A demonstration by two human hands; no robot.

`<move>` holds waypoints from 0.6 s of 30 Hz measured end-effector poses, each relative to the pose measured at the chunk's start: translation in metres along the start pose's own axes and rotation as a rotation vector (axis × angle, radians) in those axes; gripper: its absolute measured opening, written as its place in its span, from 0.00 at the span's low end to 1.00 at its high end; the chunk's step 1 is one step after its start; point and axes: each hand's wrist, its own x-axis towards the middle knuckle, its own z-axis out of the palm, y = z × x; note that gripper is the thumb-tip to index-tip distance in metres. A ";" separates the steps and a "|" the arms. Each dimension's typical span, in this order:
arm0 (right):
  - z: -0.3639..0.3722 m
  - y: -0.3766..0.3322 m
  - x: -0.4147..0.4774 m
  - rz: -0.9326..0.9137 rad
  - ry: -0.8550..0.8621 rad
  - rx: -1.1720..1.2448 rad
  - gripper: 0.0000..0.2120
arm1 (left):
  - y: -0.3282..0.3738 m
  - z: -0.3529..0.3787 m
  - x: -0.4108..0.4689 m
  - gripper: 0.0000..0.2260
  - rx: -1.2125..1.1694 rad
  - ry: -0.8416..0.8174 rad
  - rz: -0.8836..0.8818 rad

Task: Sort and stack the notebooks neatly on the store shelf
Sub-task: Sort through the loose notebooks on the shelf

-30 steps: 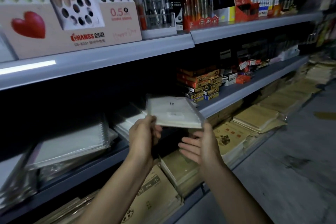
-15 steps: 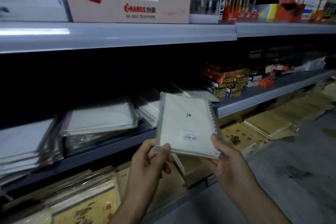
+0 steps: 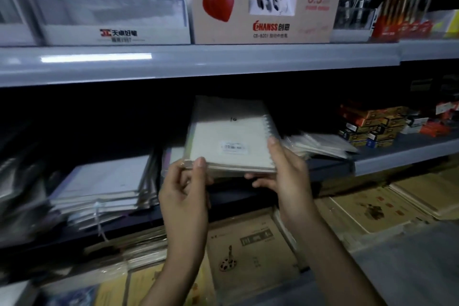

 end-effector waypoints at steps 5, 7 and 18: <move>0.022 0.041 0.002 -0.015 -0.011 -0.400 0.15 | -0.018 -0.023 0.019 0.15 0.182 0.096 -0.025; 0.022 0.039 0.002 0.016 -0.046 -0.353 0.14 | -0.017 -0.027 0.019 0.15 0.189 0.096 -0.024; -0.015 0.028 0.006 0.116 0.029 -0.274 0.11 | -0.026 0.009 -0.036 0.14 0.252 -0.306 0.072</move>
